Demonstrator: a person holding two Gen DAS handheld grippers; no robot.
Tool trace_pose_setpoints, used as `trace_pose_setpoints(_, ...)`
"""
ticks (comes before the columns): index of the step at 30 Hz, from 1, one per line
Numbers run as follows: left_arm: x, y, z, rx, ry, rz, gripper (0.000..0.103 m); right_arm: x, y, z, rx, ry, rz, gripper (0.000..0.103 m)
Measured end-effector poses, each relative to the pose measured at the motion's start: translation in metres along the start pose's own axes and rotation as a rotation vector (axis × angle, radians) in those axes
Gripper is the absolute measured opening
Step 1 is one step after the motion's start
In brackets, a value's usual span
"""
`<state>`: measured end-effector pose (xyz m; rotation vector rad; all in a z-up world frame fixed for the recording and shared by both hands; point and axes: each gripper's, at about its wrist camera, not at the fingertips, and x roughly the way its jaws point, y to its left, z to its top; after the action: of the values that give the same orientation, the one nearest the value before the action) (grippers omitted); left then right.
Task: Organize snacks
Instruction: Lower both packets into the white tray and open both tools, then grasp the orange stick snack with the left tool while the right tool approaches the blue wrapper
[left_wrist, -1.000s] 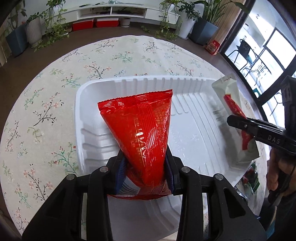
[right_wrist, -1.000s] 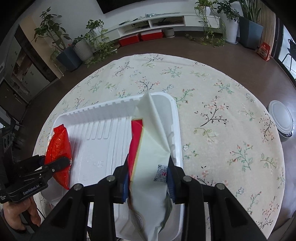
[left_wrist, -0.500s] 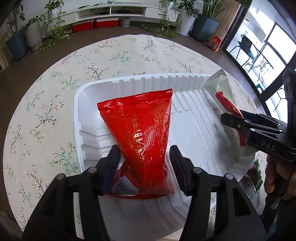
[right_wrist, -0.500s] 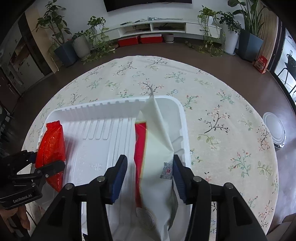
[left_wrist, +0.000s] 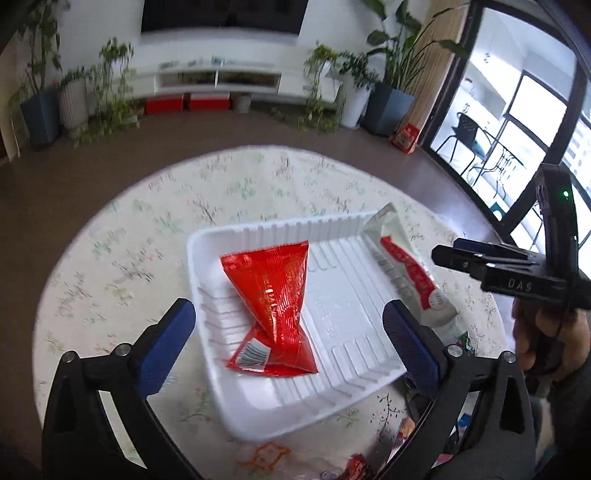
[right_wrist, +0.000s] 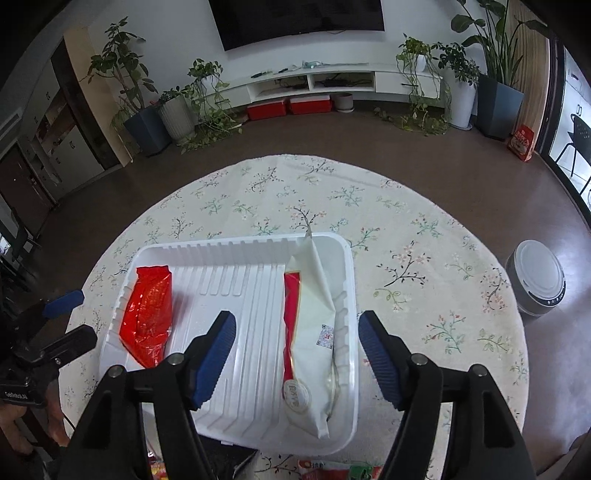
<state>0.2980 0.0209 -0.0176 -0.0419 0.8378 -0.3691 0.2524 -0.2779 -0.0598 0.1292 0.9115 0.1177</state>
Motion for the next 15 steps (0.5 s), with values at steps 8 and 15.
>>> trace_pose_setpoints(8,-0.106,-0.006,-0.055,0.011,-0.078,0.074,0.103,-0.124,-0.005,-0.043,-0.036,-0.229,0.016,0.086)
trace_pose_setpoints(15,-0.141,-0.02,-0.149,-0.148,0.006,0.056,0.103,-0.164,-0.011,-0.134,0.041,-0.227,0.04,0.087)
